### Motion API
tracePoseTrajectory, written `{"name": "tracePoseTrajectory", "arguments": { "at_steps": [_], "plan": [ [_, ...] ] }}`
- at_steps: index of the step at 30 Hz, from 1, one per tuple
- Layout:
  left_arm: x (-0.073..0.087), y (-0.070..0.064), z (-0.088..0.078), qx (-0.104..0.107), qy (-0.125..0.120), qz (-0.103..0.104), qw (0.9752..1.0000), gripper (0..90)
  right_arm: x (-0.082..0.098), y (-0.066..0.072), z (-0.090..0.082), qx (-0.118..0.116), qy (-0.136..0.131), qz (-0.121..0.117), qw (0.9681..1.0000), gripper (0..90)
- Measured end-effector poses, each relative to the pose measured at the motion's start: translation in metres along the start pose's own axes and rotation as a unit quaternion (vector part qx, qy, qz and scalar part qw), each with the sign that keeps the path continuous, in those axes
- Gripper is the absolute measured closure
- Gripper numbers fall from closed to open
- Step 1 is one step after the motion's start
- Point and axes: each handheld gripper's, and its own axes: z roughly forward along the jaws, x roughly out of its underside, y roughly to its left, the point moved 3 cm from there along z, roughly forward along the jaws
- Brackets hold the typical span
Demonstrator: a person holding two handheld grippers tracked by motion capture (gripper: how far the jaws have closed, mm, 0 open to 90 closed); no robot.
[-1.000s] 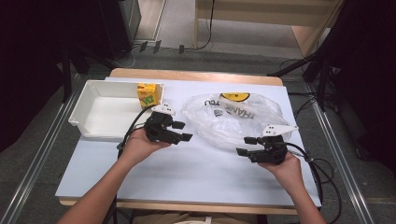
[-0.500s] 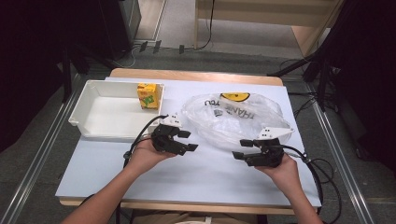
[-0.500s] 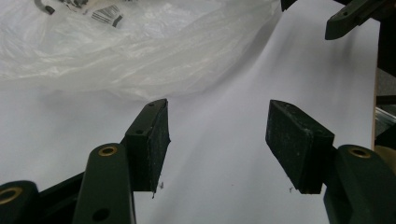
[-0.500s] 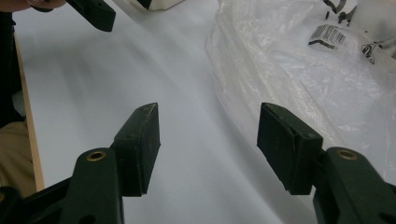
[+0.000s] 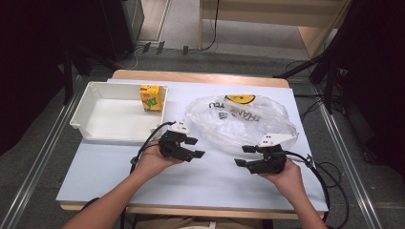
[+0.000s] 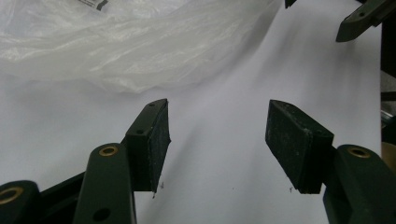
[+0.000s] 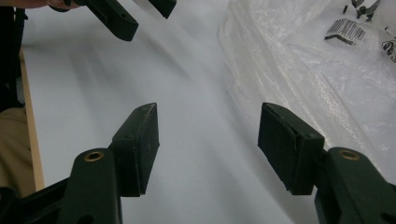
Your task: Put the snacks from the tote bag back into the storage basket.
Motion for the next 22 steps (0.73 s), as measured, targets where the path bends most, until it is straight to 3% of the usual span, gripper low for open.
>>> {"name": "tracePoseTrajectory", "arguments": {
  "at_steps": [9, 22],
  "plan": [
    [0.004, 0.0052, 0.0039, -0.001, 0.012, -0.006, 0.9999, 40.4, 0.0008, -0.0012, 0.0014, 0.001, 0.005, 0.0, 1.0, 38.4],
    [0.0069, 0.0083, 0.0072, 0.003, 0.022, -0.019, 0.9996, 37.9, -0.0025, -0.0029, -0.0056, 0.008, -0.014, 0.003, 0.9999, 38.6]
  ]
}}
